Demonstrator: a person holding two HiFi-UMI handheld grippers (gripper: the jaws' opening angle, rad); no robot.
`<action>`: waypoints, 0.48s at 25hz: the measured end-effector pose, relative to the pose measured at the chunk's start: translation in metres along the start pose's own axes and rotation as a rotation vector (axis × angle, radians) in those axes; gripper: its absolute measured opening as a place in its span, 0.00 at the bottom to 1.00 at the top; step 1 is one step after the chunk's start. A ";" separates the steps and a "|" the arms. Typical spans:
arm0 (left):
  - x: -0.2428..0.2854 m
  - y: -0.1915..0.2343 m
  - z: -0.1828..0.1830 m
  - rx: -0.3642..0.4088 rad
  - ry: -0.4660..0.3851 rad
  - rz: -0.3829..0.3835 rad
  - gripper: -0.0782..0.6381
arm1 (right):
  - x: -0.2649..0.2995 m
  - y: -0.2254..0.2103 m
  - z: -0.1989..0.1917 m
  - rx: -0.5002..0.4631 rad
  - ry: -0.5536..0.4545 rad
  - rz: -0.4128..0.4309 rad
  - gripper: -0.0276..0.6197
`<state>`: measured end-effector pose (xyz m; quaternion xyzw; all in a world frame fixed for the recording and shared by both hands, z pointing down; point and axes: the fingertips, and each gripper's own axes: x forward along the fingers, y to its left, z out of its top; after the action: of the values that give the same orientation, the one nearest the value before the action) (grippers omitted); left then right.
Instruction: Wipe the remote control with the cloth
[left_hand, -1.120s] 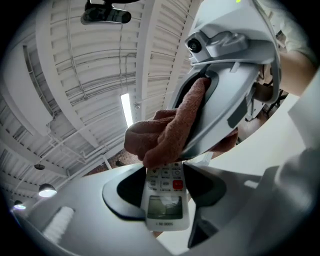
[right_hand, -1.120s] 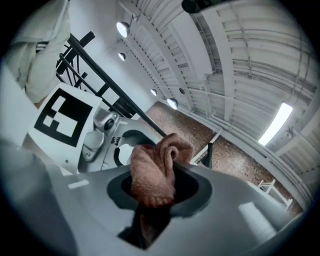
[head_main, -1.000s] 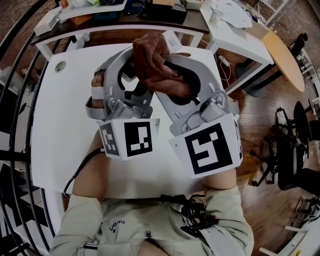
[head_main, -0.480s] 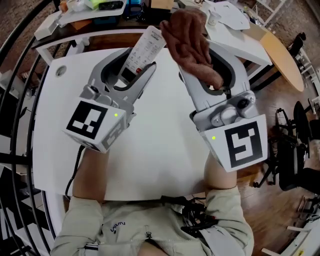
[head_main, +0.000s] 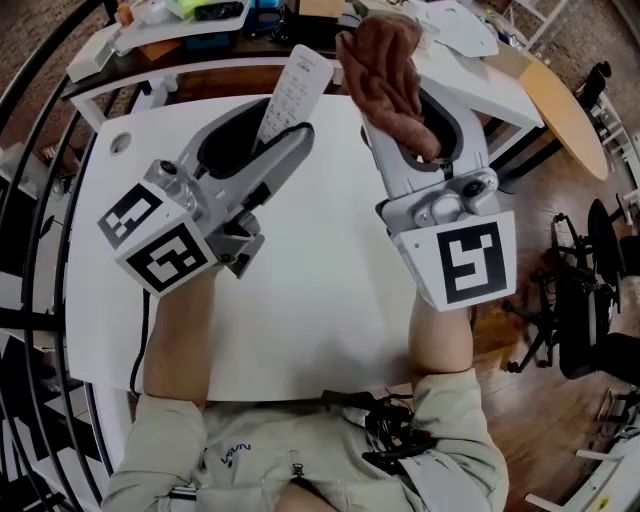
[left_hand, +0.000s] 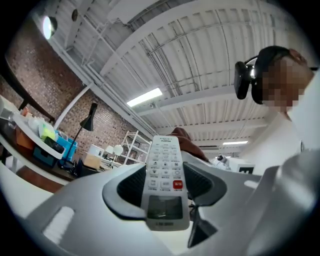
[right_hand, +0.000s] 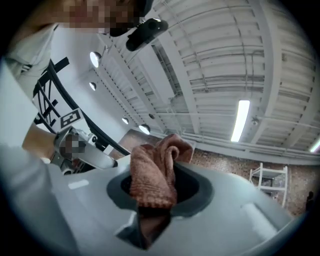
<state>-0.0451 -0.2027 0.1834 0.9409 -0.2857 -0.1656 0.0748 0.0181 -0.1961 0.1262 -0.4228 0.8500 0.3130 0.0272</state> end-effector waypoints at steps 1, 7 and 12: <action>-0.001 0.000 0.000 -0.023 -0.005 -0.011 0.45 | 0.001 0.005 0.001 -0.013 -0.004 0.021 0.21; -0.001 0.000 0.001 -0.065 -0.014 -0.021 0.45 | -0.002 0.021 -0.001 -0.054 0.009 0.111 0.21; -0.004 0.006 0.003 -0.107 -0.031 -0.017 0.45 | -0.004 0.033 -0.006 -0.057 0.031 0.191 0.21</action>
<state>-0.0519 -0.2055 0.1832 0.9353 -0.2694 -0.1960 0.1190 -0.0025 -0.1817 0.1493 -0.3452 0.8775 0.3319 -0.0281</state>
